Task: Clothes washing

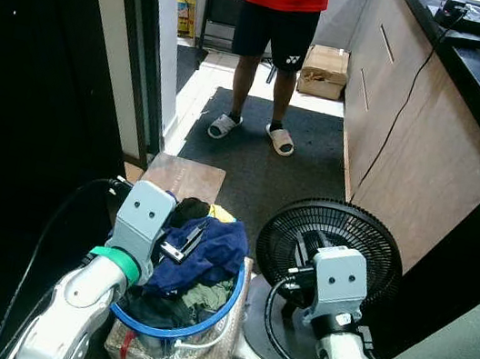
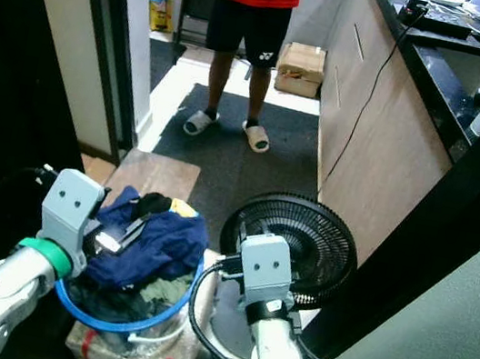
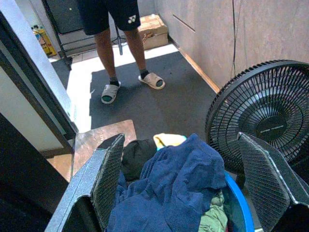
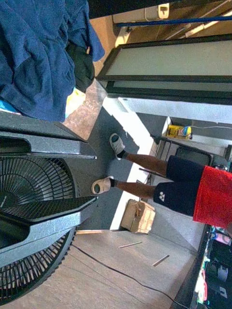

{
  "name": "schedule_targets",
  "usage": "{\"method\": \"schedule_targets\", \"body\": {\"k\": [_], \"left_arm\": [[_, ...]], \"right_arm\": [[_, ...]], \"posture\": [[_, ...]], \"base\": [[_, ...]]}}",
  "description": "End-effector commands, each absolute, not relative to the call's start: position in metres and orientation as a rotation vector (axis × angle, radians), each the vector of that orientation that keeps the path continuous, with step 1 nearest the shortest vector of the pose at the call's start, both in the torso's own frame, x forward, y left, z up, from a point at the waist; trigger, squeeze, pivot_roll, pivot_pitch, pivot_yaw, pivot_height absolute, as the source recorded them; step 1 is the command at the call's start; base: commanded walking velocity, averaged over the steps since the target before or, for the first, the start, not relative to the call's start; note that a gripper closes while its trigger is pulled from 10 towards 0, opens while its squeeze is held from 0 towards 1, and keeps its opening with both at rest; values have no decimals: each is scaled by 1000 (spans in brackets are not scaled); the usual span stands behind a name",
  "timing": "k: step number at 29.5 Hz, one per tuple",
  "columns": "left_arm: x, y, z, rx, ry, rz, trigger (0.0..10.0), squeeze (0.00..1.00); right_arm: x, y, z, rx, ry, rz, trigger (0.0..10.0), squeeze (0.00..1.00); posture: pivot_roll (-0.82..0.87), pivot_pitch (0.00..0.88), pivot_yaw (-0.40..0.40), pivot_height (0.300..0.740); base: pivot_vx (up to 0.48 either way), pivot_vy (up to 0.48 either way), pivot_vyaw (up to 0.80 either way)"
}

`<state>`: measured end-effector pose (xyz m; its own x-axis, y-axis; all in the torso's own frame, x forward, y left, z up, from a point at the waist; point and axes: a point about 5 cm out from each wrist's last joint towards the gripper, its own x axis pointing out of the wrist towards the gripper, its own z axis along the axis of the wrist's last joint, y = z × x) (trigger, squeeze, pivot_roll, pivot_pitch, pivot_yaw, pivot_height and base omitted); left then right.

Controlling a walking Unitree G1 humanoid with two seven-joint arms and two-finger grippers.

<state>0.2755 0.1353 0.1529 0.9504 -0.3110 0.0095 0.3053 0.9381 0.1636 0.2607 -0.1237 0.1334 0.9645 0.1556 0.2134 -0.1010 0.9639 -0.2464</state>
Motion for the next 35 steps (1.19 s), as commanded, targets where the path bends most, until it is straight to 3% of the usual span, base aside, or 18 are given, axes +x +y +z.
{"method": "schedule_targets", "body": {"k": [1,35], "left_arm": [[275,136,148,166,-20,-310,10000,0],[277,137,146,173,-23,-296,10000,0]], "right_arm": [[261,-122,128,-235,-208,140,10000,0],[265,-120,127,-241,-210,157,10000,0]], "posture": [[47,0,53,740],[53,0,48,740]], "base": [[0,0,0],[-16,0,0]]}}
